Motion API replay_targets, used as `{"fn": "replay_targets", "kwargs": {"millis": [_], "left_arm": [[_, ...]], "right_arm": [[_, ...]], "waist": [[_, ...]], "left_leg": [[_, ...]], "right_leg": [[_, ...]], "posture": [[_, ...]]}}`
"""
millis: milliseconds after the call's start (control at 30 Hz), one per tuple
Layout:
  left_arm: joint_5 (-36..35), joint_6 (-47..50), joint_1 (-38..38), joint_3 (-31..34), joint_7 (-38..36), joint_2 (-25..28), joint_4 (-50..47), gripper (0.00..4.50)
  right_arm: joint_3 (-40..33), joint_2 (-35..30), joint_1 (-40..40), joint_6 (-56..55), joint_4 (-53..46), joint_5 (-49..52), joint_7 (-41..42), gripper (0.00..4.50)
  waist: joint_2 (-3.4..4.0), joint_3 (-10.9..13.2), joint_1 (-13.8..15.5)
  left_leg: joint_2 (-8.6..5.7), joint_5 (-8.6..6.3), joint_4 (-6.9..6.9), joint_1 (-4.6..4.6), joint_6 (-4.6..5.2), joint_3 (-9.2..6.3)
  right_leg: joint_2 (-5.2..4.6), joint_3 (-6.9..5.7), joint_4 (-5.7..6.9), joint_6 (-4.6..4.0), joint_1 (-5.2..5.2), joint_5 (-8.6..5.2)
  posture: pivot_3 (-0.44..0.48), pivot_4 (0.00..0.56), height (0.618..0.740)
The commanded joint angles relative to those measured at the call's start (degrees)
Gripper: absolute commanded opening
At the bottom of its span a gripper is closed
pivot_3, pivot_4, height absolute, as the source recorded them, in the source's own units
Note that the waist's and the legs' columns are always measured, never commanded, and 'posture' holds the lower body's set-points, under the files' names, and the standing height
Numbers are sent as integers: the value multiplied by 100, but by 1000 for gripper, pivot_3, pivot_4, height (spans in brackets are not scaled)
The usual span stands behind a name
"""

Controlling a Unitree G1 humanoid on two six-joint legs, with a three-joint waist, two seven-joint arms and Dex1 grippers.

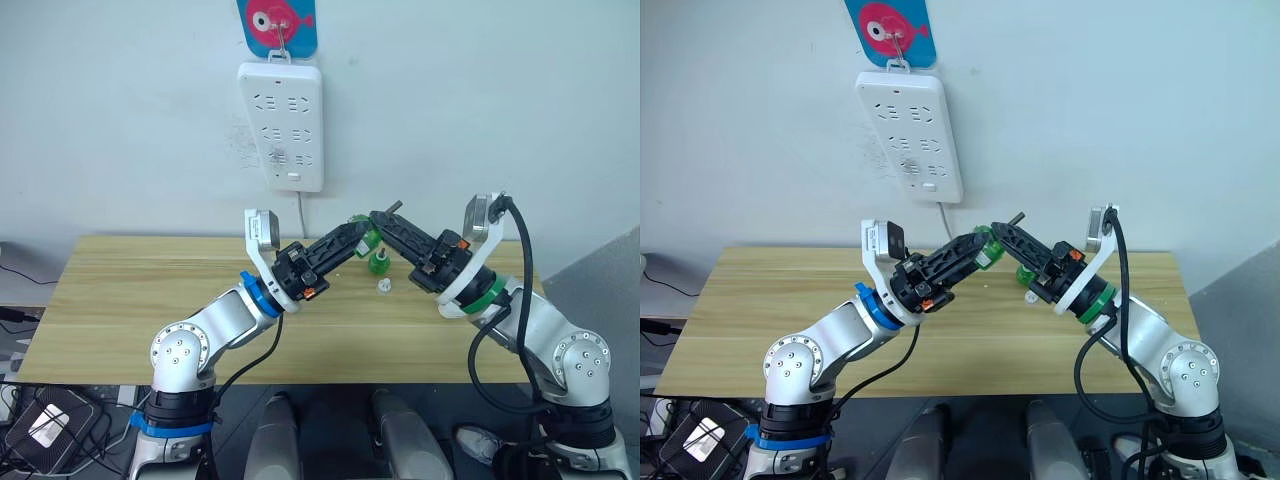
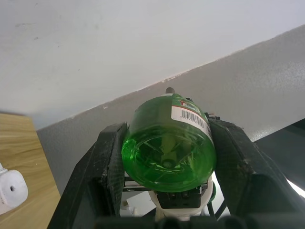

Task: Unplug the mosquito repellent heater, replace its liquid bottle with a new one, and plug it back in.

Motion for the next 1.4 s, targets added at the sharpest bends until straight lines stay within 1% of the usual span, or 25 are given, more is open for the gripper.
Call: {"fn": "replay_targets", "kwargs": {"millis": [33, 133, 200, 267, 333, 400, 467, 500, 533, 567, 600, 633, 667, 700, 767, 833, 867, 933, 1000, 1067, 1233, 1400], "left_arm": [[-50, 19, -19, -81, -97, -19, -175, 2329], [158, -4, 17, -88, -231, 12, -275, 2329], [385, -23, 28, -96, -359, 58, -349, 2329], [755, -83, 32, -112, -545, 117, -451, 2329], [1474, -223, 2, -184, -858, 313, -608, 2329], [1959, -333, -1, -258, -1130, 450, -708, 2329], [3233, -853, 90, -662, -1940, 919, -986, 2329], [3803, -1143, 152, -836, -2235, 1106, -1068, 2329], [4178, -1359, 204, -953, -2429, 1202, -1106, 2329], [5154, -2234, 388, -1275, -2890, 1478, -1049, 2329], [5879, -2940, 568, -1493, -3284, 1660, -966, 2329], [6500, -3680, 730, -1689, -3729, 1814, -840, 2329], [7039, -4406, 848, -1803, -3985, 1866, -674, 2329], [7305, -4831, 907, -1834, -4104, 1839, -549, 2329], [7952, -6260, 1073, -1820, -4456, 1809, 35, 2329], [8190, -7040, 1221, -1768, -4717, 1778, 470, 2329], [8230, -7212, 1255, -1758, -4783, 1763, 584, 2329], [8363, -7932, 1436, -1750, -5048, 1839, 898, 2329], [8421, -8392, 1617, -1752, -5230, 1895, 1086, 2329], [8425, -8505, 1723, -1764, -5291, 1917, 1134, 2329], [8440, -8440, 1859, -1764, -5258, 1913, 1075, 2329], [8478, -8300, 1921, -1805, -5217, 1905, 959, 2329]], "right_arm": [[75, -45, -90, 21, -362, 201, 51, 795], [58, -128, -34, 72, -357, 306, 100, 795], [13, -212, -5, 85, -333, 254, 129, 1522], [-100, -365, 55, 117, -236, 162, 203, 2184], [-382, -804, 156, 300, 29, -108, 436, 2888], [-567, -1186, 224, 436, 199, -327, 651, 3583], [-829, -1772, 311, 645, 487, -758, 892, 4302], [-882, -2104, 347, 780, 574, -1135, 1071, 4493], [-905, -2312, 374, 866, 618, -1392, 1213, 4500], [-762, -2802, 435, 970, 618, -2124, 1541, 4500], [-608, -3179, 481, 1045, 610, -2726, 1810, 4500], [-441, -3450, 493, 1135, 644, -3221, 1895, 4500], [-284, -3626, 498, 1197, 689, -3668, 1885, 4500], [-215, -3674, 500, 1232, 722, -3912, 1871, 4500], [168, -3713, 449, 1361, 676, -4605, 1891, 4500], [322, -3633, 324, 1788, 711, -4848, 1732, 4500], [334, -3611, 272, 2004, 714, -4915, 1681, 4500], [402, -3350, 150, 2432, 931, -5100, 1429, 4500], [457, -3116, 42, 2630, 1139, -5398, 1339, 4500], [430, -2927, -75, 2824, 1275, -5608, 1368, 4500], [338, -2513, -314, 3195, 1639, -6046, 1556, 4500], [435, -2259, -503, 3241, 2022, -6595, 1796, 4500]], "waist": [[0, 0, 0], [0, 0, 0], [0, 0, 0], [0, 0, 0], [0, 0, 4], [0, 0, 16], [0, 1, 26], [2, 2, 34], [4, 2, 40], [5, 2, 39], [11, 4, 38], [16, 3, 33], [16, 3, 33], [15, 3, 36], [16, 4, 57], [17, 5, 65], [22, 8, 69], [24, 14, 73], [25, 15, 81], [33, 26, 106], [54, 42, 122], [59, 47, 122]], "left_leg": [[0, 0, 0, 0, 0, 0], [0, 0, 0, 0, 0, 0], [0, 0, 0, 0, 0, 0], [0, 0, -1, 0, 0, 0], [0, 0, -2, 0, 0, 1], [-2, 0, -3, 0, 0, 5], [-2, 0, -3, 0, 0, 7], [-2, 0, -6, 0, 1, 8], [-2, -1, -8, 0, 1, 13], [-3, -1, -10, 1, 1, 18], [-1, -2, -12, 1, 2, 21], [-1, -2, -17, 2, 2, 27], [1, -2, -23, 3, 3, 29], [8, -2, -27, 3, 4, 30], [9, -3, -25, -2, 4, 30], [11, -3, -24, -7, 5, 32], [10, -4, -23, -8, 7, 35], [6, -8, -20, -12, 14, 41], [7, -12, -17, -14, 21, 42], [8, -13, -19, -13, 22, 41], [8, -13, -18, -14, 22, 40], [9, -14, -20, -13, 24, 40]], "right_leg": [[0, 0, 0, 0, 0, 0], [0, 0, -1, 0, 0, 0], [0, 0, -1, 0, 0, 0], [1, 1, -1, 0, 0, 0], [1, 1, -3, 0, 0, 0], [0, 4, -7, 0, 0, 0], [1, 6, -8, 0, 0, 0], [1, 6, -11, 1, -1, 0], [1, 11, -14, 1, -2, 0], [1, 15, -19, 1, -3, 0], [1, 17, -26, 1, -4, 0], [1, 22, -31, 1, -6, 0], [2, 24, -41, 0, -7, -1], [5, 22, -48, 0, -6, 0], [5, 23, -57, 0, -6, -1], [4, 26, -77, 1, -5, 0], [3, 29, -81, 2, -3, 0], [-1, 37, -86, 6, -4, 3], [-1, 37, -87, 7, -4, 3], [-1, 36, -87, 7, -4, 2], [0, 36, -86, 11, -5, 0], [1, 35, -87, 15, -5, -2]], "posture": [[-35, 235, 735], [-36, 236, 735], [-36, 236, 735], [-36, 240, 735], [-34, 243, 735], [-34, 248, 735], [-35, 254, 735], [-35, 257, 735], [-36, 261, 735], [-40, 268, 735], [-40, 273, 735], [-41, 276, 735], [-40, 283, 735], [-39, 285, 735], [-35, 293, 735], [-31, 303, 735], [-31, 303, 735], [-22, 317, 735], [-21, 323, 735], [-16, 327, 735], [-6, 329, 735], [0, 330, 735]]}}
